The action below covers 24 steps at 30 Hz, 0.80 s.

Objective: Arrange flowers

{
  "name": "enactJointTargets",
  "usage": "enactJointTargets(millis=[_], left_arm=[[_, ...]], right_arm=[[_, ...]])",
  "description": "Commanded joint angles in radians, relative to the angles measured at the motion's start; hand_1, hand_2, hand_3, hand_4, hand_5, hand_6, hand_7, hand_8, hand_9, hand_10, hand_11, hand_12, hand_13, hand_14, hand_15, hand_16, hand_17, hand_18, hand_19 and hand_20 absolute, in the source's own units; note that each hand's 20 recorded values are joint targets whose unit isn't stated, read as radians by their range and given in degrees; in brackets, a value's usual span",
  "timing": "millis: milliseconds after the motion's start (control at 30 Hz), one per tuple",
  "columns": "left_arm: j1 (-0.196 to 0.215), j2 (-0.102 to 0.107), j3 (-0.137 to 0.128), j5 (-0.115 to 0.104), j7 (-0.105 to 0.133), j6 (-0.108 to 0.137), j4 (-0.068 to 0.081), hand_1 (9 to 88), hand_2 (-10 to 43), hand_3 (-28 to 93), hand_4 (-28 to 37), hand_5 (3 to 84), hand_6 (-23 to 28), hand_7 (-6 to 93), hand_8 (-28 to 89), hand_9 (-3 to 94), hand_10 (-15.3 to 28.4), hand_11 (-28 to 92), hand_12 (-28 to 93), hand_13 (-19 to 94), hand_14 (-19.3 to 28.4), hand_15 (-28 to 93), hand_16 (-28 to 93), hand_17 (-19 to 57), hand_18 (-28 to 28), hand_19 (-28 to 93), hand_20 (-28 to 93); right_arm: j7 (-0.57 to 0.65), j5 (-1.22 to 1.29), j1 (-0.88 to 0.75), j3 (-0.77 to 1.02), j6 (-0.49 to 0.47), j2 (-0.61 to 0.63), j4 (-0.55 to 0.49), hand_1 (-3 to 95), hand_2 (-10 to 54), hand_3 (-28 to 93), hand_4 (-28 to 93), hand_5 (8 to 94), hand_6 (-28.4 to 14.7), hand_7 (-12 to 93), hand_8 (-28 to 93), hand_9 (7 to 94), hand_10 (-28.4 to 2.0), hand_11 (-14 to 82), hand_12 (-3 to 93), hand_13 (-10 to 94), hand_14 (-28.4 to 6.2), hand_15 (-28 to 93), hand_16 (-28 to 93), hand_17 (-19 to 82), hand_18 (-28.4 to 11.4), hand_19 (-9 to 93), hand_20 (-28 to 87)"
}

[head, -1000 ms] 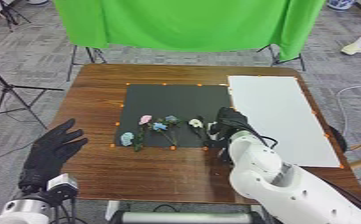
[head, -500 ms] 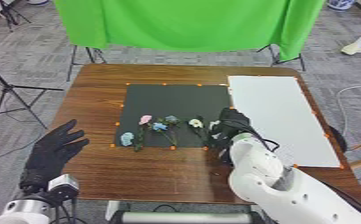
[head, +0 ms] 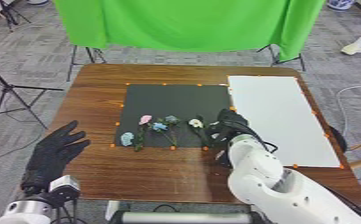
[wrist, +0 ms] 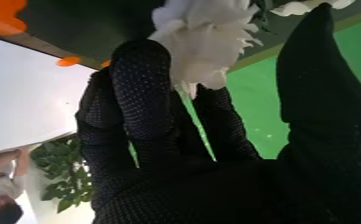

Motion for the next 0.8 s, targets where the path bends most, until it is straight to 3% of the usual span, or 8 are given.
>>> enactJointTargets(millis=[33, 300, 433, 567, 700, 800], left_arm=[[0.015, -0.007, 0.006, 0.003, 0.0, 0.0, 0.0, 23.9, 5.3, 81, -21.3, 37.3, 10.3, 14.5, -10, 36.1, 20.6, 31, 10, 28, 27.6, 57, -12, -11.2, 23.5, 58, 3], [0.024, -0.006, 0.007, 0.0, 0.011, 0.007, -0.001, 24.0, 5.3, 81, -21.4, 37.3, 10.4, 14.5, -10, 36.0, 20.6, 31, 9, 28, 27.7, 57, -12, -11.2, 23.5, 58, 3], [0.029, -0.003, 0.008, -0.004, 0.033, 0.012, -0.001, 24.0, 5.3, 81, -21.4, 37.3, 10.4, 14.4, -10, 36.0, 20.7, 30, 9, 28, 27.7, 57, -12, -11.2, 23.5, 58, 3], [0.038, -0.001, 0.005, -0.009, 0.05, 0.021, -0.002, 23.9, 5.3, 81, -21.3, 37.4, 10.4, 14.4, -10, 35.8, 20.6, 30, 9, 28, 27.5, 57, -12, -11.2, 23.5, 58, 3], [0.049, 0.001, 0.003, -0.01, 0.073, 0.028, -0.003, 23.9, 5.2, 81, -21.3, 37.5, 10.4, 14.4, -10, 35.6, 20.3, 29, 9, 27, 27.0, 54, -12, -11.2, 23.5, 57, 2], [0.051, 0.0, 0.0, -0.01, 0.087, 0.028, -0.001, 23.9, 5.1, 81, -21.4, 38.4, 9.7, 14.4, -10, 34.9, 19.9, 28, 9, 26, 26.3, 51, -11, -11.2, 23.5, 57, 2]], right_arm=[[-0.006, -0.004, 0.012, 0.008, 0.009, 0.004, 0.004, 29.2, -9.5, 88, -28, 46.9, -12.8, 16, -13, 46.8, -26.2, 16.0, 11.1, 67, -11.6, 80, 7, 34, -26.7, 93, 29], [-0.011, -0.003, 0.012, 0.021, 0.051, 0.031, -0.007, 28.2, -9.5, 89, -28, 45.3, -12.3, 16, -13, 43.1, -26.7, 13.5, 11.5, 66, -12.0, 80, 7, 33, -26.8, 93, 28], [-0.056, 0.047, -0.05, 0.105, 0.126, 0.059, -0.045, 25.8, -8.3, 90, -28, 43.7, -11.9, 17, -13, 40.8, -25.7, 14.1, 11.8, 60, -13.2, 78, 4, 28, -25.7, 92, 15], [-0.138, 0.129, -0.151, 0.227, 0.202, 0.089, -0.098, 24.1, -5.9, 91, -28, 42.5, -11.1, 18, -14, 39.4, -24.6, 14.6, 12.0, 54, -15.9, 73, 3, 22, -24.5, 86, 10], [-0.264, 0.303, -0.277, 0.38, 0.291, 0.095, -0.146, 21.7, -2.1, 92, -28, 41.6, -9.8, 20, -15, 39.1, -23.2, 15.0, 11.6, 50, -18.2, 62, 1, 17, -23.0, 75, 7], [-0.373, 0.474, -0.365, 0.489, 0.343, 0.084, -0.172, 18.6, 3.2, 92, -28, 42.5, -7.8, 21, -16, 41.9, -20.7, 15.1, 11.5, 44, -21.1, 47, 4, 13, -23.3, 67, 9]])
